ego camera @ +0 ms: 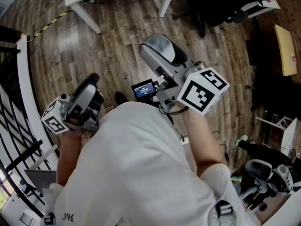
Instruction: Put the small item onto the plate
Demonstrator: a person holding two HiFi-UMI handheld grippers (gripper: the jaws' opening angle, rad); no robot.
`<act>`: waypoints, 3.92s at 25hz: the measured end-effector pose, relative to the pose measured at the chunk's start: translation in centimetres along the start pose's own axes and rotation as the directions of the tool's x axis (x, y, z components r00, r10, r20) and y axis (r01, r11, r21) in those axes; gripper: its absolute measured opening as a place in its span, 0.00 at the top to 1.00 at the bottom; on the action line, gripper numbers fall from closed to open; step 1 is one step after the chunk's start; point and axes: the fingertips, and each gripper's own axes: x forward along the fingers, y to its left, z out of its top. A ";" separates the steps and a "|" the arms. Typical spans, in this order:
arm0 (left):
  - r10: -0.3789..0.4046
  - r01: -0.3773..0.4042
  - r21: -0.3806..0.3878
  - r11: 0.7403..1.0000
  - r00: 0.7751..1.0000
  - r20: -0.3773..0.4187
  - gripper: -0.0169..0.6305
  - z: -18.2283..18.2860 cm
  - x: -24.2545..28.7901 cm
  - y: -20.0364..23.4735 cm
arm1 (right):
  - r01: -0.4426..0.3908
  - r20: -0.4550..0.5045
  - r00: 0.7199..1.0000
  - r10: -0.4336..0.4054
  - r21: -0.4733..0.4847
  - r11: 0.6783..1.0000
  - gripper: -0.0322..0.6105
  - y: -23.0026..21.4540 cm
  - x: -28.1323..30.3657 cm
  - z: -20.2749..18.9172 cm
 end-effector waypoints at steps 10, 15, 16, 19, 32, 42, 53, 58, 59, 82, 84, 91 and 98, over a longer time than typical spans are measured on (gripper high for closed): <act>-0.003 0.003 -0.018 1.000 1.000 0.005 0.76 -0.8 -0.3 -0.3 | 0.005 -0.030 1.000 -0.005 0.004 1.000 0.46 0.4 -0.4 -1.1; -0.006 0.006 -0.023 1.000 1.000 0.006 0.76 -0.8 -0.4 -0.5 | 0.000 -0.041 0.999 0.000 0.004 1.000 0.45 0.9 -0.4 -1.3; -0.007 0.007 -0.025 1.000 1.000 0.005 0.76 -0.8 -0.4 -0.5 | 0.001 -0.044 0.999 0.000 0.007 1.000 0.46 0.8 -0.3 -1.3; -0.005 0.005 -0.032 0.999 1.000 0.000 0.76 -0.9 -0.3 -0.2 | 0.008 -0.056 0.998 -0.007 0.015 1.000 0.45 0.5 -0.1 -1.6; -0.008 0.007 -0.057 0.998 1.000 -0.018 0.76 -1.2 0.1 0.3 | 0.025 -0.071 0.997 -0.023 0.033 0.999 0.46 -0.1 0.1 -2.0; -0.003 0.001 -0.058 0.998 1.000 -0.029 0.76 -0.9 0.0 0.9 | 0.044 -0.080 0.996 -0.041 0.046 0.998 0.46 -0.7 0.5 -2.5; -0.002 0.001 -0.063 0.998 1.000 -0.026 0.76 -1.0 -0.5 0.7 | 0.048 -0.100 0.994 -0.044 0.035 0.998 0.45 -0.3 0.6 -3.2; -0.002 0.001 -0.068 0.998 1.000 -0.024 0.76 -1.1 -0.5 0.9 | 0.053 -0.110 0.993 -0.050 0.025 0.998 0.45 -0.4 0.6 -3.4; -0.004 0.002 -0.067 0.998 1.000 -0.023 0.76 -1.1 -0.5 0.8 | 0.054 -0.111 0.993 -0.051 0.022 0.998 0.45 -0.4 0.5 -3.4; -0.030 0.026 -0.099 0.995 0.999 -0.042 0.76 0.5 -3.3 1.2 | 0.089 -0.116 0.990 -0.086 0.019 0.996 0.46 1.4 2.5 -5.6; -0.032 0.027 -0.101 0.995 0.998 -0.045 0.76 0.9 -3.9 1.2 | 0.092 -0.115 0.989 -0.090 0.020 0.996 0.46 1.9 2.9 -5.9; -0.046 0.037 -0.125 0.991 0.997 -0.069 0.76 2.4 -6.0 1.5 | 0.116 -0.106 0.988 -0.114 0.015 0.993 0.45 3.6 4.6 -6.9; -0.047 0.037 -0.136 0.990 0.997 -0.067 0.76 3.3 -6.5 2.3 | 0.139 -0.124 0.983 -0.135 0.022 0.990 0.46 3.3 5.5 -7.6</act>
